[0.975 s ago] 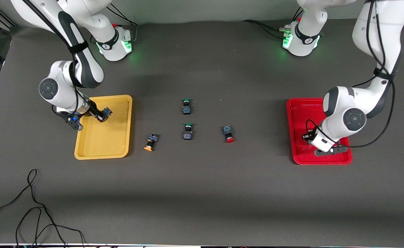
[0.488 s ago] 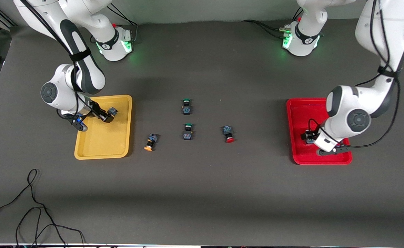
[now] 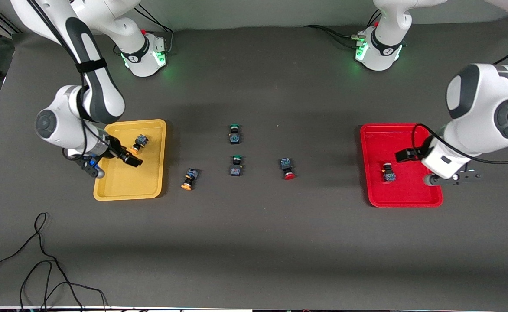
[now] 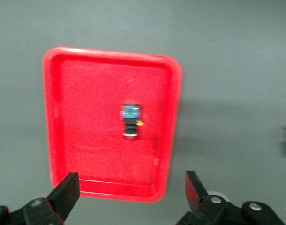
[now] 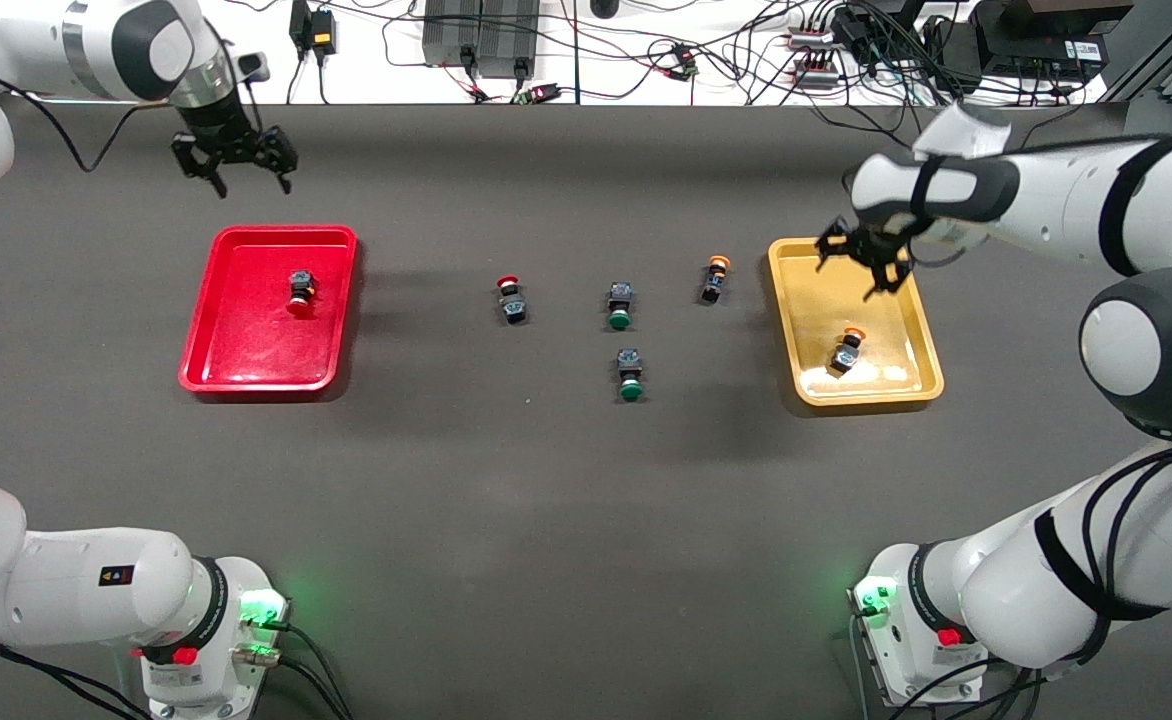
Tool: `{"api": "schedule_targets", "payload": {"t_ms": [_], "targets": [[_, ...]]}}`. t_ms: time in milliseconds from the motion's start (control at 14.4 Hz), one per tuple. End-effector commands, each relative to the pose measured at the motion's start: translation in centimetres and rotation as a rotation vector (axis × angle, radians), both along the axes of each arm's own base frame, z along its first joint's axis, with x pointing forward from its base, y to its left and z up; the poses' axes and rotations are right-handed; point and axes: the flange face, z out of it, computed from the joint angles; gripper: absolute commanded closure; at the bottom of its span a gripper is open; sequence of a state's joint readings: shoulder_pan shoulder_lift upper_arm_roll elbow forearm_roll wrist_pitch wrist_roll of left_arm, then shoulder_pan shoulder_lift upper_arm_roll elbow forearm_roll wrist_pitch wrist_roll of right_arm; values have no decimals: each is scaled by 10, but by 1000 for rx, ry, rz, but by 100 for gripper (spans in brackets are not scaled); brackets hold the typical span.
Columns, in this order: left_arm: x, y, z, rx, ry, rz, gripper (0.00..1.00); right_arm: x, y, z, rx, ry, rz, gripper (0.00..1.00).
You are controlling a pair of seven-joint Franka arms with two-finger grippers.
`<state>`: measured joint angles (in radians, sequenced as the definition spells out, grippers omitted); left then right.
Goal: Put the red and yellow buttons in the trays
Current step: 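Grasp the second yellow button with the right gripper while the left grasps red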
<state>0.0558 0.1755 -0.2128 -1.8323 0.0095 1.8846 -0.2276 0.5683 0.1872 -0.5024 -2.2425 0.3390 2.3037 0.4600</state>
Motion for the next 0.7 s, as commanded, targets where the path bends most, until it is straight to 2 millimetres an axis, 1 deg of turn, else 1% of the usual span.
{"api": "schedule_targets", "payload": {"t_ms": [0,70,139,209,279,348,418,488,627], "targets": [[-6,-74,-8,-62,11,-55,0,38,46,11,-24,-23,49,0],[-10,-105,-9,-78,-3,-33,0,44,69,5,-45,-20,47,0],[-16,-141,-11,-83,-23,-13,0,46,97,-2,-64,-17,58,0],[-22,-180,-10,-96,-56,27,0,53,116,-6,-82,-23,55,0],[-27,-216,-17,-103,-72,66,0,59,127,-13,-94,-27,45,0],[-34,-251,-20,-116,-85,94,0,62,139,-22,-106,-26,51,0],[-40,-277,-31,-112,-82,100,0,64,155,-35,-127,-23,78,0],[-44,-296,-46,-92,-85,99,0,66,167,-47,-142,-20,95,0],[-51,-325,-87,-64,-108,125,0,68,172,-62,-119,-13,69,0]]}}
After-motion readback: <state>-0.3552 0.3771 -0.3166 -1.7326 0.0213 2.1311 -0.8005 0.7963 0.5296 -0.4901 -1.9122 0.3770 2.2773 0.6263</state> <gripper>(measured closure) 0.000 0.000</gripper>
